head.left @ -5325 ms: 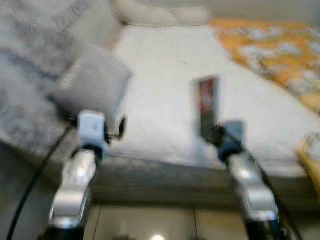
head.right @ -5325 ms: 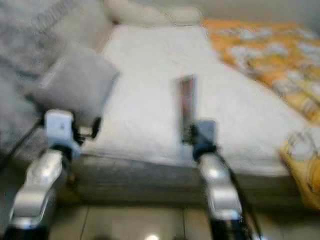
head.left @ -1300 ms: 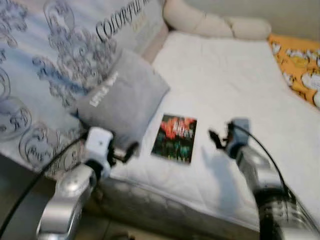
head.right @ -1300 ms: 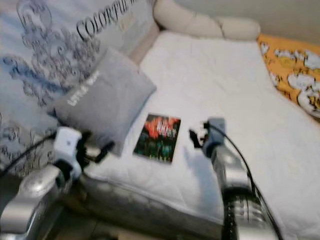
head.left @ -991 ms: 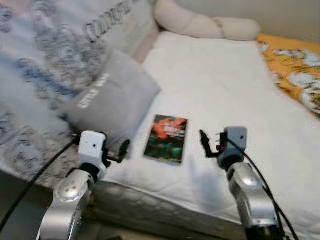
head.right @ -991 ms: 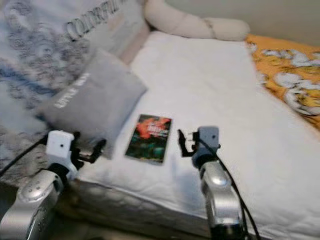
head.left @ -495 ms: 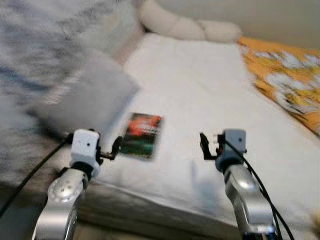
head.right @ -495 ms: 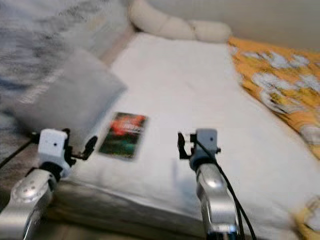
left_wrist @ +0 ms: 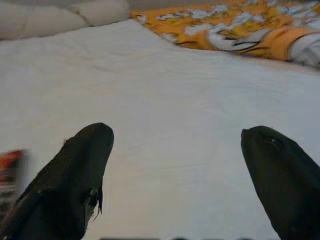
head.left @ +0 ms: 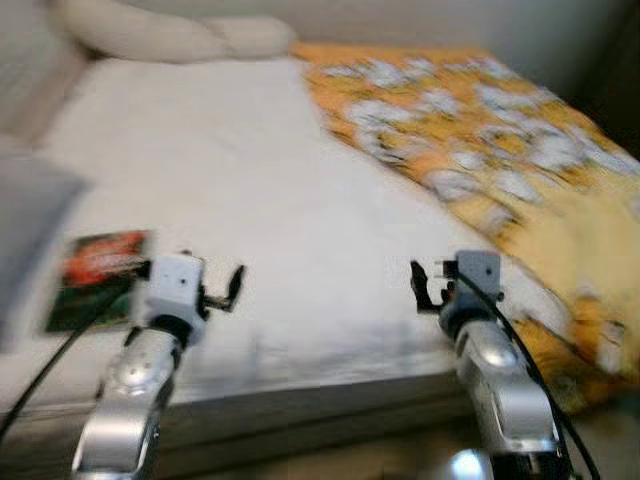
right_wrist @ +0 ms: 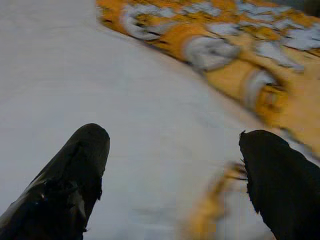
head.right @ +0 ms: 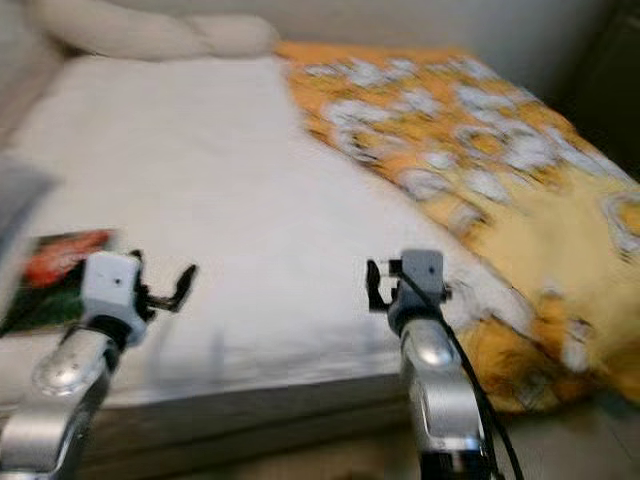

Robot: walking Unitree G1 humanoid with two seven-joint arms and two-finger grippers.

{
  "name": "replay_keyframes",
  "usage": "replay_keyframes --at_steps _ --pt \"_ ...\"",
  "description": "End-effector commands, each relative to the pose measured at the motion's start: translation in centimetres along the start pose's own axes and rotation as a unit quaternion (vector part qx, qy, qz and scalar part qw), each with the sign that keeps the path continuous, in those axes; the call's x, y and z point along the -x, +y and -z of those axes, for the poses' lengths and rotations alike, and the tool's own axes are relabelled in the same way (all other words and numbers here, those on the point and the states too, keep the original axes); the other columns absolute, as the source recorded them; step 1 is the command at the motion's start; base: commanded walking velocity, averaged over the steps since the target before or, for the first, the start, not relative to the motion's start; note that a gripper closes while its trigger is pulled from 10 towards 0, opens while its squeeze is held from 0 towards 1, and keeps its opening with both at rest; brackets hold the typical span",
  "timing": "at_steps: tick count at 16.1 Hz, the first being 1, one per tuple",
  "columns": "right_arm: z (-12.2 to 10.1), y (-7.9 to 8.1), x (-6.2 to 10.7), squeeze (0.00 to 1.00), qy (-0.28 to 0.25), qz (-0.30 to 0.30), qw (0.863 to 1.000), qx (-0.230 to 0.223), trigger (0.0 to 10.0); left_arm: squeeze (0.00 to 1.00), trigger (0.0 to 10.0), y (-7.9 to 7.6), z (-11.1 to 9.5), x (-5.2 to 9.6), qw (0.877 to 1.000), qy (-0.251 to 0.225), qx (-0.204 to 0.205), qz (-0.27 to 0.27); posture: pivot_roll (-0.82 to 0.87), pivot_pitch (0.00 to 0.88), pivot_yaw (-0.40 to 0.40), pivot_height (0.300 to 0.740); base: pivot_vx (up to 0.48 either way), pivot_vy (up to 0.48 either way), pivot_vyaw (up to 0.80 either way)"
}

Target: Clean up the room

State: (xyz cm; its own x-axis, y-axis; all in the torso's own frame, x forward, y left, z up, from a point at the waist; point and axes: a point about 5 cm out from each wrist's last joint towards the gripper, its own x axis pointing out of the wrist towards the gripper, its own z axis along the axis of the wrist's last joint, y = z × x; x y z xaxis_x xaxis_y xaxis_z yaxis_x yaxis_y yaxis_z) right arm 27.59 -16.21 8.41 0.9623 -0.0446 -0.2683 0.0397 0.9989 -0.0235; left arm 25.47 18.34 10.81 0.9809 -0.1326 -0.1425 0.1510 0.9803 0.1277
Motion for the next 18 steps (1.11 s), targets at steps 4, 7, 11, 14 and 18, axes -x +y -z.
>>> replay_keyframes --at_steps 4,7,11,14,18 --pt "-0.34 0.04 -0.22 1.0 0.002 -0.014 1.0 -0.003 10.0 0.51 10.0 -0.63 0.01 -0.12 1.0 -0.01 0.011 0.007 -0.04 0.0 -0.041 0.74 0.0 0.0 0.0" --pt "-0.22 -0.12 -0.26 0.0 0.007 -0.011 1.0 0.007 10.0 0.52 10.0 -0.82 0.08 -0.01 1.0 -0.016 0.017 0.014 -0.04 0.0 -0.05 0.74 0.0 0.0 0.0" --pt "-0.3 0.05 -0.5 0.0 0.012 -0.022 1.0 0.003 10.0 0.53 10.0 -1.08 0.3 0.35 0.999 -0.016 0.023 0.025 -0.03 0.0 -0.065 0.74 0.135 0.0 -0.39" --pt "-0.3 0.23 -0.68 0.0 0.015 -0.025 0.999 0.013 10.0 0.53 10.0 -0.94 0.46 0.35 0.999 -0.015 0.022 0.024 -0.03 0.0 -0.072 0.74 0.3 0.0 -0.46" --pt "-0.46 0.46 -0.72 0.0 0.012 -0.031 0.999 0.016 10.0 0.53 10.0 -0.99 0.43 0.18 0.999 -0.015 0.018 0.028 -0.04 0.0 -0.066 0.74 0.312 0.0 0.0"
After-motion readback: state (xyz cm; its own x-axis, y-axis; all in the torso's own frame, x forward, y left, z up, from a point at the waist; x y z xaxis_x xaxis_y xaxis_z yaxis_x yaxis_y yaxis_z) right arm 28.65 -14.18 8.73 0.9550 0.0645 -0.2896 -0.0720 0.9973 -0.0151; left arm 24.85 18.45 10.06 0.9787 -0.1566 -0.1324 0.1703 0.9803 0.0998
